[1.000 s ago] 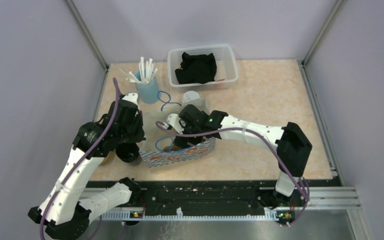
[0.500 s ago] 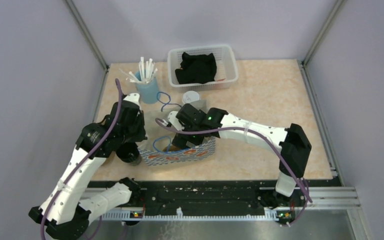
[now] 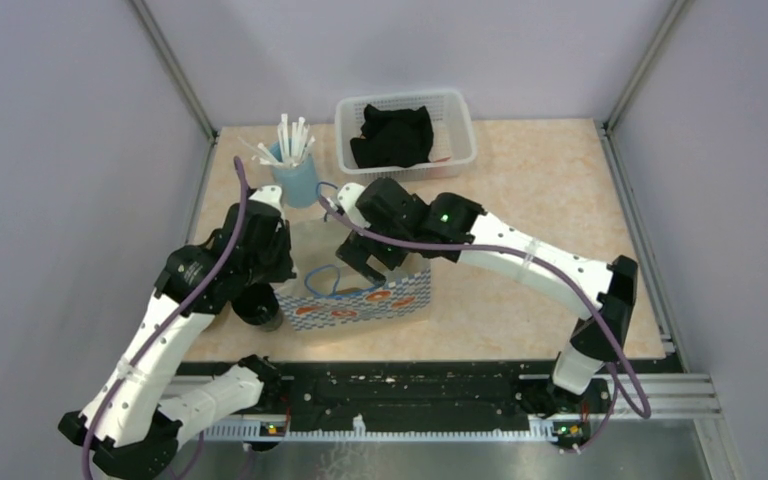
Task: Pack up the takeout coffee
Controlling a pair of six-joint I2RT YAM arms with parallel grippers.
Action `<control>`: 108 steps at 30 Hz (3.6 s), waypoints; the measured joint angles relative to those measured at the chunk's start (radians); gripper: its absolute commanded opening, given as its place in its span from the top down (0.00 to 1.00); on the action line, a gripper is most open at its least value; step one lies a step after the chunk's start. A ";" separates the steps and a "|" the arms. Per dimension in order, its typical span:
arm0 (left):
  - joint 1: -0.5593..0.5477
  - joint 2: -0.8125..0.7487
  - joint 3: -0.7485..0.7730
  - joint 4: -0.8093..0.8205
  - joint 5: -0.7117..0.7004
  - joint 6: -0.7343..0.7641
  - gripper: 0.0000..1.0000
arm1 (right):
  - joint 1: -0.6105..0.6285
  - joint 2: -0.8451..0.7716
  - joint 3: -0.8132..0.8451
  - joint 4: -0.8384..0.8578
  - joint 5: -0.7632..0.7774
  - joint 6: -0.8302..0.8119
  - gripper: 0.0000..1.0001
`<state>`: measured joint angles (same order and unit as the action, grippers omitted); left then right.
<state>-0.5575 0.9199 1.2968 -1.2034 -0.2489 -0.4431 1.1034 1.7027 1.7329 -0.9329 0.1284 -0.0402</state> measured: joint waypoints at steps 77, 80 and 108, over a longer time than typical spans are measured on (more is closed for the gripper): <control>0.001 -0.117 -0.113 -0.058 -0.215 -0.287 1.00 | -0.428 0.485 0.226 0.418 -0.244 -0.069 0.02; 0.001 -0.117 -0.113 -0.059 -0.215 -0.288 1.00 | -0.425 0.491 0.226 0.412 -0.243 -0.073 0.02; 0.001 -0.117 -0.119 -0.053 -0.200 -0.283 1.00 | -0.420 0.499 0.231 0.432 -0.220 -0.069 0.25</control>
<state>-0.5568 0.8032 1.1774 -1.2560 -0.4492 -0.7265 0.6834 2.2017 1.9636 -0.5007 -0.0917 -0.1093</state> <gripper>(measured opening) 0.006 0.793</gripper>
